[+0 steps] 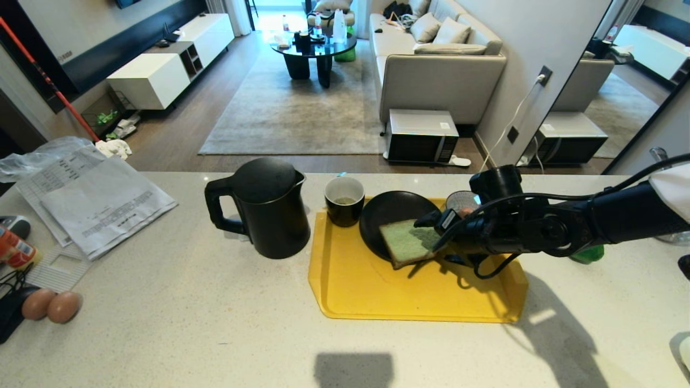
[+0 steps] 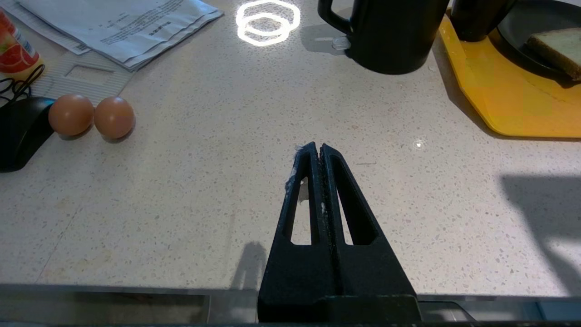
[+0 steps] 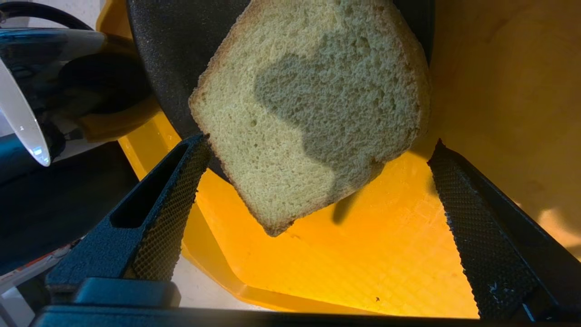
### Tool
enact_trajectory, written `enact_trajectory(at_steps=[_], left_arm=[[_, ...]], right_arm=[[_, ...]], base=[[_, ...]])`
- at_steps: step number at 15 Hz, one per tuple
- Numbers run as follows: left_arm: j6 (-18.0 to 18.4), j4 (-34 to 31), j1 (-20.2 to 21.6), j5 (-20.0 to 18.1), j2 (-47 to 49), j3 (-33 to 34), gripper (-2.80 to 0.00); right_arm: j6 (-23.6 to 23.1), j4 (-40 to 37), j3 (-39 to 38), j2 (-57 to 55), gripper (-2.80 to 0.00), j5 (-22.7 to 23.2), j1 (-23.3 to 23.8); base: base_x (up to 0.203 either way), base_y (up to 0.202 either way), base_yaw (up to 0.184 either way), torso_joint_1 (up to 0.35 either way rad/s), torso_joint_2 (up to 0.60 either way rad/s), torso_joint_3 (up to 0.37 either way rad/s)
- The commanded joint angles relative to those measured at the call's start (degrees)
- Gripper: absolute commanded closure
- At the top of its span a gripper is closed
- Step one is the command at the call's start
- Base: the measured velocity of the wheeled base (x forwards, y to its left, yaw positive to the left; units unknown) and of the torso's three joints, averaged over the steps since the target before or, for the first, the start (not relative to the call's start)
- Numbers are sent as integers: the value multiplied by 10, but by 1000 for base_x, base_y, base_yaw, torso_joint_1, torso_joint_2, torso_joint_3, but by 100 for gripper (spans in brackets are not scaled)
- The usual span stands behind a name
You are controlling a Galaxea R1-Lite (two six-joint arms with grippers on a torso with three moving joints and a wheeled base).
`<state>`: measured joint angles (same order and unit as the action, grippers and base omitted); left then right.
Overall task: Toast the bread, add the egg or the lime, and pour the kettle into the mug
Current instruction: Pick up the bread slice
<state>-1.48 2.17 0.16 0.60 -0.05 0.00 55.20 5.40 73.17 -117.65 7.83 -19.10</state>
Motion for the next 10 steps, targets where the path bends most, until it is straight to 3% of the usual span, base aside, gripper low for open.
enact_trajectory(at_steps=[1,10], left_arm=[[0,0,0,0,-1,8,0],[0,0,0,0,-1,8,0]], right_arm=[[3,0,6,-6,-280,1,2],[-14,-28,36,-18,-280,-5,21]], base=[[0,0,0,0,0,0],[0,0,0,0,0,0]])
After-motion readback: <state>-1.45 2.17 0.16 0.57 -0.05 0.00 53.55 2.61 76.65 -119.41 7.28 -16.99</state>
